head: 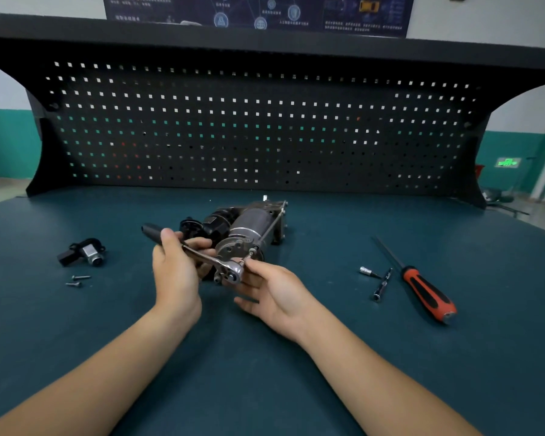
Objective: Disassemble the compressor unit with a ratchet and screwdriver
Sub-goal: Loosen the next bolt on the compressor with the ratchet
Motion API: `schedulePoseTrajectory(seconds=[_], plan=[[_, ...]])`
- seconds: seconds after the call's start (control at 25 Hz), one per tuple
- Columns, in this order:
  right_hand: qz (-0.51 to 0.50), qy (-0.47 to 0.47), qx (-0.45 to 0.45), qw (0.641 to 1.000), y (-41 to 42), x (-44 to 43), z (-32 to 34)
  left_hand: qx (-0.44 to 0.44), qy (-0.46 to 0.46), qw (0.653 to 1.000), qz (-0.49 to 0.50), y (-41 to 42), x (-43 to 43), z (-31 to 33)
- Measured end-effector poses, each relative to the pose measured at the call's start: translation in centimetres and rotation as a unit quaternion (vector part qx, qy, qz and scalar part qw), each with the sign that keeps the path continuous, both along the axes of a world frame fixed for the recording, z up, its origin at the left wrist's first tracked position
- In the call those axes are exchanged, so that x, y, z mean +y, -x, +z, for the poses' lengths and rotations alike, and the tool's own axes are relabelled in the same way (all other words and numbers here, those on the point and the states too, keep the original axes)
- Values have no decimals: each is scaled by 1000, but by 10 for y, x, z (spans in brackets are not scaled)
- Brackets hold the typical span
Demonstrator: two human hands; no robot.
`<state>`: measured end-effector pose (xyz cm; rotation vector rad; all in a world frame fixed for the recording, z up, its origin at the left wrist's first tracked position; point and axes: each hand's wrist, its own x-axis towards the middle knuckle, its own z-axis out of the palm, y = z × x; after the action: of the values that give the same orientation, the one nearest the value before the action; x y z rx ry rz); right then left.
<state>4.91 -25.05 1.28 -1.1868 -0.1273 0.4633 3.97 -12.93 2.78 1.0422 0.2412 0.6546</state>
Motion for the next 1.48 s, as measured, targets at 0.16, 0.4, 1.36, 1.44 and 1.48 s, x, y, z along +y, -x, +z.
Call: schedulePoseTrajectory(seconds=[0.16,0.4,1.36,1.44,1.48], plan=[[-8,10,10,1000,1,1,0,-67,-43,997,8,5,-7,2],[-17,-42,52,998,-4,-6,2,-231,-652,721,-40,19,-42,13],[-71,-70,100,990,38,14,22,-201,-39,977,-53,65,49,40],[-57,-69,99,991,55,16,25,-200,-34,979,-37,65,77,40],[-49,-67,96,992,65,17,25,-196,-35,980,-25,62,93,39]])
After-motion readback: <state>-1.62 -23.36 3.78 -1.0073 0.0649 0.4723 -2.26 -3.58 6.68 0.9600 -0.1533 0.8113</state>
